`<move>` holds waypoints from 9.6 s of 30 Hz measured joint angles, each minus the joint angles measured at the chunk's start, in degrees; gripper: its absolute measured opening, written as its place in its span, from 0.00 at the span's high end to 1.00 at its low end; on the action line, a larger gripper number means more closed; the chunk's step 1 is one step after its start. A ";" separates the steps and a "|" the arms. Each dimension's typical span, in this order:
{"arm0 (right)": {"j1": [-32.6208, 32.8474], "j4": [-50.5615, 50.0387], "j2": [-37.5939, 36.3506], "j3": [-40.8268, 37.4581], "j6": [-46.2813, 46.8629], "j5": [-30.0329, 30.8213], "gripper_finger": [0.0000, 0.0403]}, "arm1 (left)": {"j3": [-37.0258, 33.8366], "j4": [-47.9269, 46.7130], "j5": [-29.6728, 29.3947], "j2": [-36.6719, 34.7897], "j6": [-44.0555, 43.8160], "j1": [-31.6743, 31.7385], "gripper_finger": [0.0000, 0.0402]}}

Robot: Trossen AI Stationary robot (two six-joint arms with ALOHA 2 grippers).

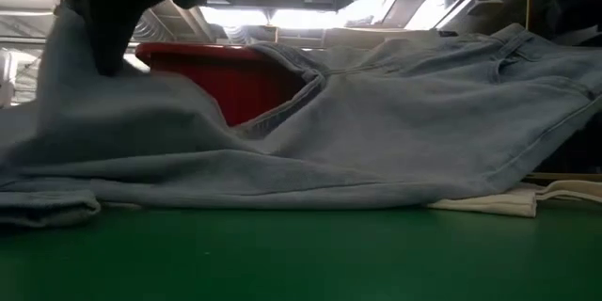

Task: Fold laundry
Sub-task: Fold the light blue pants

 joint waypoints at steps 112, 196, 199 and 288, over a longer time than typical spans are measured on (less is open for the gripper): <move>-3.37 11.59 23.09 7.78 -24.18 25.40 0.62 | -0.02 12.27 -10.95 -21.63 32.72 11.76 0.64; -37.88 24.40 38.55 0.00 -24.19 8.64 0.62 | -0.02 27.98 -15.44 0.09 34.63 3.33 0.64; -37.88 24.38 38.56 0.00 -24.38 7.87 0.62 | -0.02 28.01 -15.44 0.07 34.63 3.33 0.64; -37.94 12.20 33.48 21.38 -40.67 6.31 0.73 | 0.00 26.90 -24.53 -4.63 40.81 10.60 0.64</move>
